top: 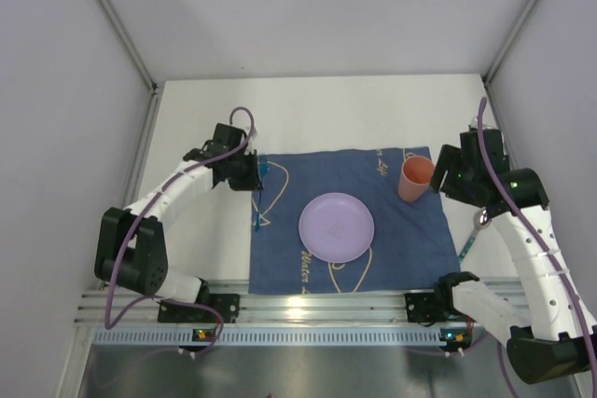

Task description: Set the dinner table for one person

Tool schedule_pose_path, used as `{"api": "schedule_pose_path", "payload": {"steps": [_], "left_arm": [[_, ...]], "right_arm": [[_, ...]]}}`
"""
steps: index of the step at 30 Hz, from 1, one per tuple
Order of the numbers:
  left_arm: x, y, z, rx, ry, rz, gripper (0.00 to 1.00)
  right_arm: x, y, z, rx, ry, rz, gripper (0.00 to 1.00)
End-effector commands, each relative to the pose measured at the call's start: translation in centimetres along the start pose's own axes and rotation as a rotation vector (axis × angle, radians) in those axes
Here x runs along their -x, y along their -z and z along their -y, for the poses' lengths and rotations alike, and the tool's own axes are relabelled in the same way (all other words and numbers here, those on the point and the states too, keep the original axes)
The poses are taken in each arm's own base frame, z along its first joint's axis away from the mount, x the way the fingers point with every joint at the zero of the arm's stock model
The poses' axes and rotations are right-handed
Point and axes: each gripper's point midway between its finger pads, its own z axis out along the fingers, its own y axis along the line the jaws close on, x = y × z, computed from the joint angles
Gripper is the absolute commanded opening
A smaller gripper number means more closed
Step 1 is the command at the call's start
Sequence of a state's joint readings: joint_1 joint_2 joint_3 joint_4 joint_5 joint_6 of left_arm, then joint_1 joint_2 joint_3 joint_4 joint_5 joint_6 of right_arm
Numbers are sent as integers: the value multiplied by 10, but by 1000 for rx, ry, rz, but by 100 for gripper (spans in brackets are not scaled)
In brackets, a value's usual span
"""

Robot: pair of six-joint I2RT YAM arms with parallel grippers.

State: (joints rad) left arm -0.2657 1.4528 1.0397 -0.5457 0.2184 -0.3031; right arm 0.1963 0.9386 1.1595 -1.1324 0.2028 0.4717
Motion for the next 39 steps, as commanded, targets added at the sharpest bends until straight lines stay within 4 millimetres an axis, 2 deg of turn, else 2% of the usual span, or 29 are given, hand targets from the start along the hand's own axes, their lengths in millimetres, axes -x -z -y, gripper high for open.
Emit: {"api": "schedule_pose_path", "payload": {"steps": [1,7,12,20,23,24,27,28,29,30,31,33,34,36,37,39], "left_arm": [[-30,-10,20,-45,29,-55,0],[-50,-23,32,-47,62,-82,0],[-56,-32,41,-49,96,-82,0],[-82,-42,39,-20,110,-124,0],[-89,-44,39,-31,125,-131,17],[-89,-42,40,-36,127,-125,29],[-83,-38,41,-34,123,-106,50],[-80,-37,42,-31,119,-101,73],[-67,-33,47,-42,107,-76,98],[-63,-31,48,-36,103,-73,98],[-45,-27,57,-51,95,-44,98],[-32,-24,62,-46,75,-31,98],[-14,-22,71,-62,65,-3,98],[0,-22,76,-69,48,15,98],[14,-21,84,-85,42,37,98],[17,-32,86,-100,46,10,98]], "right_arm": [[21,11,-3,19,-5,96,68],[17,17,2,10,-1,101,69],[12,21,6,6,-3,101,69],[11,29,21,-55,2,112,70],[16,34,31,-110,-3,130,76],[20,35,33,-134,3,129,79],[33,36,42,-213,19,143,87],[40,39,43,-227,10,158,89],[44,38,44,-244,9,164,91],[48,34,43,-267,13,157,93],[53,33,42,-272,6,160,94],[54,22,42,-288,-8,124,94],[53,16,41,-292,-25,109,95],[45,0,48,-320,-65,42,95],[42,-6,51,-327,-95,25,94],[29,-22,69,-364,-196,-54,94]]}}
